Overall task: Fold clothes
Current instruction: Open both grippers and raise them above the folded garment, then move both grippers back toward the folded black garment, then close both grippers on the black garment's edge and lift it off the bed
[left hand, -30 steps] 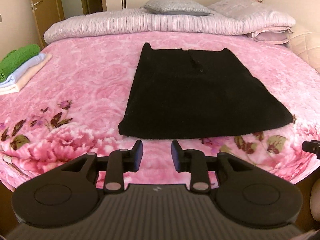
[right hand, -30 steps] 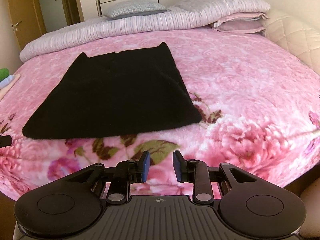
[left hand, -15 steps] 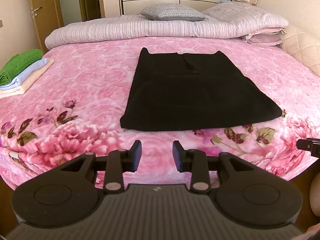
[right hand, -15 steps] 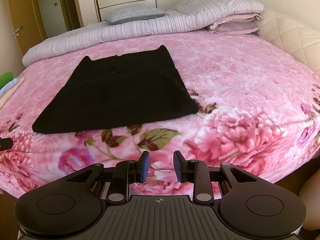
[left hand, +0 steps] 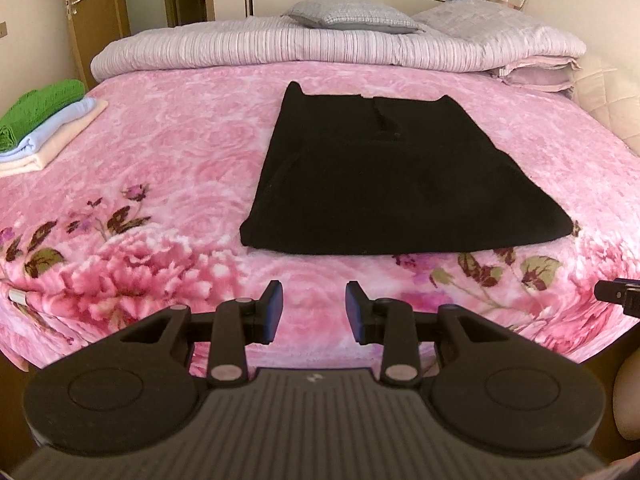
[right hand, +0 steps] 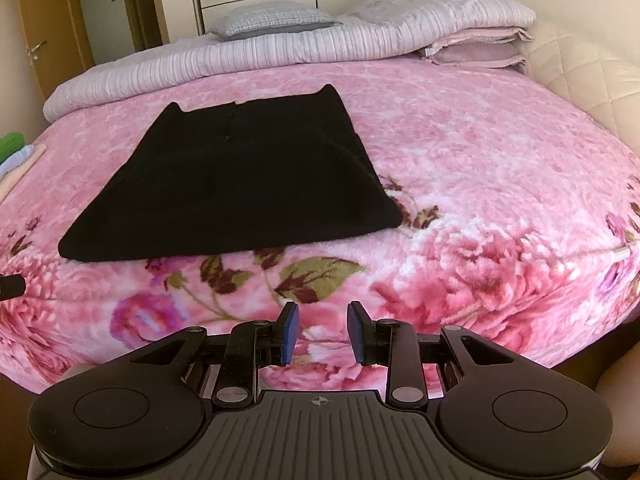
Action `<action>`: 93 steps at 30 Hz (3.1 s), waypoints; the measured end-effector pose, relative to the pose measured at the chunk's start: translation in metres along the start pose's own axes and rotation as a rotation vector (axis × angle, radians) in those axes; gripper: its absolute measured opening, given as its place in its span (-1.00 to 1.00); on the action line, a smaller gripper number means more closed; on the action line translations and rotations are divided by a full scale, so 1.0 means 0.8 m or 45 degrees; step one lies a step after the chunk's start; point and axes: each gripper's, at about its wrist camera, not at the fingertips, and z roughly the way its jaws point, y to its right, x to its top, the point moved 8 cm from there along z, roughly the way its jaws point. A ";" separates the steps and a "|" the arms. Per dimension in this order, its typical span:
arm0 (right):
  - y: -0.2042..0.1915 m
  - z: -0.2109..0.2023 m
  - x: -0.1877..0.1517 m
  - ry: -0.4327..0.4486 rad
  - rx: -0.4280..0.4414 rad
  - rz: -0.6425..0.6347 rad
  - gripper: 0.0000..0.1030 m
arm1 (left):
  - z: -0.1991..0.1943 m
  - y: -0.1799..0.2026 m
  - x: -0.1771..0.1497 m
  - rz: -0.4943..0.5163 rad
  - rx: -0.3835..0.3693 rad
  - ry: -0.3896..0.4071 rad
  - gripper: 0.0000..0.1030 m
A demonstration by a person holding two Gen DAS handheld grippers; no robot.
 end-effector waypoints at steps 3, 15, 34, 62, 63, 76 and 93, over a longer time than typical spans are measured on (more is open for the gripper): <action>0.001 0.009 0.001 -0.018 -0.002 -0.003 -0.41 | 0.010 -0.001 -0.001 0.002 0.004 -0.020 -0.42; 0.010 0.054 0.010 -0.097 -0.008 -0.010 -0.40 | 0.059 -0.002 0.003 0.018 0.008 -0.096 -0.42; 0.077 0.086 0.050 0.192 0.026 -0.034 -0.35 | 0.127 -0.024 0.009 0.354 0.088 -0.039 -0.42; 0.051 0.210 -0.007 0.399 -0.258 -1.839 -0.18 | 0.212 -0.016 -0.032 1.802 0.149 0.397 -0.40; 0.051 0.214 -0.004 0.405 -0.257 -1.844 -0.18 | 0.214 -0.017 -0.030 1.811 0.141 0.409 -0.40; 0.047 0.229 0.005 0.338 -0.169 -1.862 -0.80 | 0.225 -0.020 -0.016 1.832 0.002 0.389 -0.82; 0.035 0.137 -0.009 0.211 -0.063 -1.710 -0.85 | 0.129 -0.017 -0.020 1.672 -0.039 0.394 -0.84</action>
